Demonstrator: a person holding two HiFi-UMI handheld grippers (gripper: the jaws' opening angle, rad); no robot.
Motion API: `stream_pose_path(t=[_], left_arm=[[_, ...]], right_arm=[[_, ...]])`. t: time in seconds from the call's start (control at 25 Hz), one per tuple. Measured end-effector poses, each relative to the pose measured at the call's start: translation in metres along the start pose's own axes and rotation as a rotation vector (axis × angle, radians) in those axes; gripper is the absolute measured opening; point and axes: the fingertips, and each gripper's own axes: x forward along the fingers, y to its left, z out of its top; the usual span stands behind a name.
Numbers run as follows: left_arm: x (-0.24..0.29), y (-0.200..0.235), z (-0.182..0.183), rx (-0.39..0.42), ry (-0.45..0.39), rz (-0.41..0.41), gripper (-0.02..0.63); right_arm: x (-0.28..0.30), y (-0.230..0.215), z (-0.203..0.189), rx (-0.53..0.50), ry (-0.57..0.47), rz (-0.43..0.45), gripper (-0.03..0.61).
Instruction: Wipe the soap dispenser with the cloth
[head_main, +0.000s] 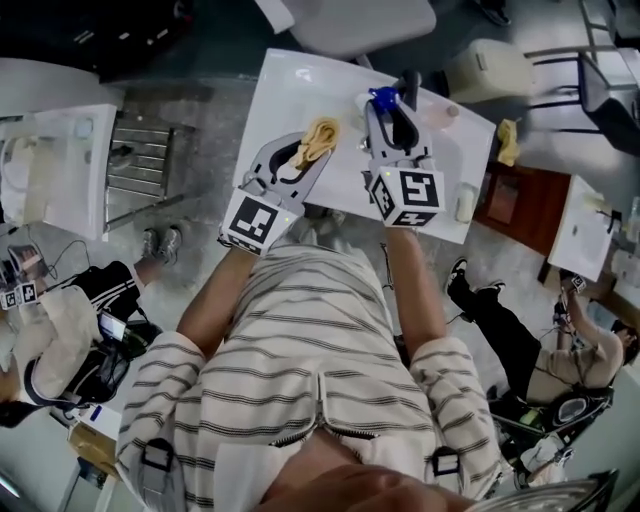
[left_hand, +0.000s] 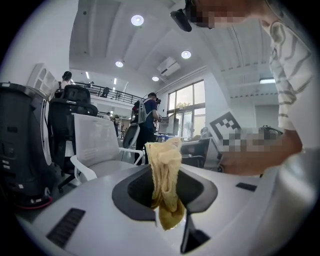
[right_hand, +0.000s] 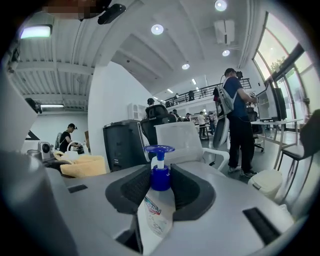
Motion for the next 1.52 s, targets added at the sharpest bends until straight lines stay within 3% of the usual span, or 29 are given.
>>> stream_pose_path(t=[0.88,1.52], left_arm=[[0.008,0.057,-0.045,-0.103,0.032,0.073,0.097],[0.027,0.065,-0.076,-0.138,0.069,0.021,0.097]], right_arm=[[0.111,-0.008,-0.068,-0.091,-0.014,-0.016,0.123],[0.172,-0.02,-0.131,-0.192,0.033,0.059,0.123]])
